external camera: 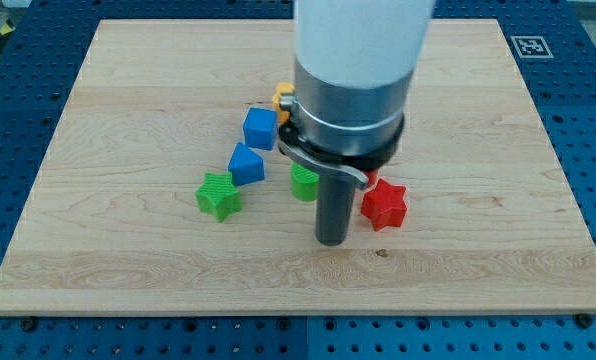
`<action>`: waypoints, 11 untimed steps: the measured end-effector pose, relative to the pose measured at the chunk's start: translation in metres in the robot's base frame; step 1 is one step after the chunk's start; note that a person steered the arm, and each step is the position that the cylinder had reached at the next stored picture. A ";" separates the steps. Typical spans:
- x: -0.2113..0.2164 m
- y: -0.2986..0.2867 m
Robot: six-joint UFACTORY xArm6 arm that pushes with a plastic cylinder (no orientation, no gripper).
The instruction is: Move your arm a bit up
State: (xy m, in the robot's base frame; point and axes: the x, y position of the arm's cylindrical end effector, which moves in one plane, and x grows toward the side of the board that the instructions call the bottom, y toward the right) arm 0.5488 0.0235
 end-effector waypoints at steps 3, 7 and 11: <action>0.000 -0.006; -0.008 -0.016; -0.042 -0.049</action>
